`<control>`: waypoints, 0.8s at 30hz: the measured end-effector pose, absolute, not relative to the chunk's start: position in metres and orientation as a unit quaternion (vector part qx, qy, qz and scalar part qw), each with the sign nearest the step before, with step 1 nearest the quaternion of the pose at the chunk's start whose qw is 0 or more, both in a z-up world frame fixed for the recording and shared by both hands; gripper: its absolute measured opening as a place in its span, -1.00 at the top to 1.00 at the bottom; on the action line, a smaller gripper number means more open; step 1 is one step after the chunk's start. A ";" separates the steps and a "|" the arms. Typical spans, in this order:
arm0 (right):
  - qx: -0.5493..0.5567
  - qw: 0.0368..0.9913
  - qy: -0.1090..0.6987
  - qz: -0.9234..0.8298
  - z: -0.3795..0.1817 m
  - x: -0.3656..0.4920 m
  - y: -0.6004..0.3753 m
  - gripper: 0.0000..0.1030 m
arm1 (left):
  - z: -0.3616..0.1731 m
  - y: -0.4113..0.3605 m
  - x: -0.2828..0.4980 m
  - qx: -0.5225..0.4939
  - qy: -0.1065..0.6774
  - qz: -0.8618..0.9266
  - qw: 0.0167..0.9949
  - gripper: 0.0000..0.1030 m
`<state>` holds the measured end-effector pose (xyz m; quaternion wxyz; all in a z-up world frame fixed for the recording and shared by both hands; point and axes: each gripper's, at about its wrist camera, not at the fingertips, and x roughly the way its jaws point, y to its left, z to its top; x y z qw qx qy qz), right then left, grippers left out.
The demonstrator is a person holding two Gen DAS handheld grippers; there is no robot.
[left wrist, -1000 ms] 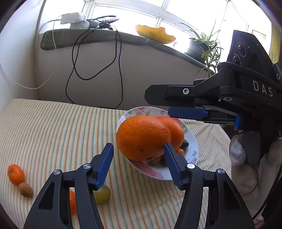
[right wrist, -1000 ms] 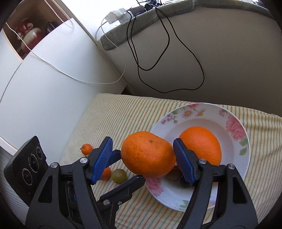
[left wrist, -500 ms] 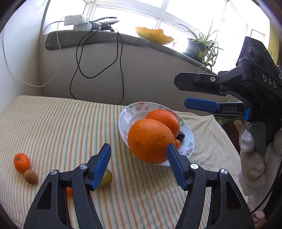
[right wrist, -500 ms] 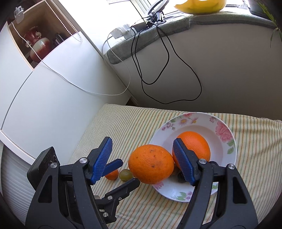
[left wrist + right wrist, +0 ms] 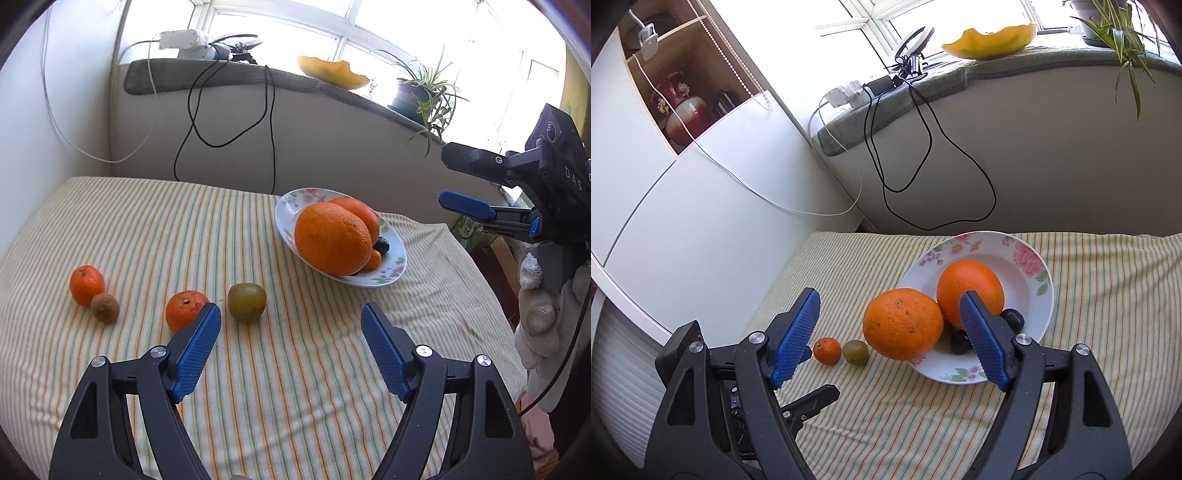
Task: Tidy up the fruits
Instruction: 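Lower the large orange onto the plate, open both grippers and withdraw, then grasp the green round fruit with the right gripper while the left gripper grasps a tangerine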
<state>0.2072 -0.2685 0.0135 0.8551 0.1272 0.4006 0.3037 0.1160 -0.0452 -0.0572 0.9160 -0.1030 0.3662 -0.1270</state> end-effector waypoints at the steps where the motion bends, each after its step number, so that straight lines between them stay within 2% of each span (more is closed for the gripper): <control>1: 0.127 0.858 0.397 0.302 0.014 0.203 -0.270 -0.63 | -0.059 -0.042 0.112 -0.105 0.368 -0.124 0.916 -0.53; 5: 0.109 0.869 0.382 0.296 0.015 0.186 -0.273 -0.73 | -0.063 -0.024 0.098 -0.121 0.373 -0.109 0.913 -0.53; 15: 0.010 0.877 0.370 0.307 0.003 0.138 -0.243 -0.74 | -0.072 0.005 0.077 -0.128 0.367 -0.070 0.919 -0.51; 19: -0.023 0.874 0.368 0.318 -0.004 0.124 -0.224 -0.74 | -0.078 0.015 0.073 -0.139 0.368 -0.062 0.917 -0.41; 21: -0.033 0.870 0.369 0.324 -0.009 0.120 -0.216 -0.74 | -0.082 0.021 0.070 -0.148 0.370 -0.059 0.915 -0.27; 23: -0.045 0.867 0.372 0.328 -0.015 0.116 -0.208 -0.74 | -0.086 0.027 0.070 -0.153 0.377 -0.054 0.912 -0.26; 24: -0.049 0.865 0.375 0.329 -0.018 0.115 -0.204 -0.74 | -0.087 0.030 0.069 -0.155 0.378 -0.051 0.911 -0.12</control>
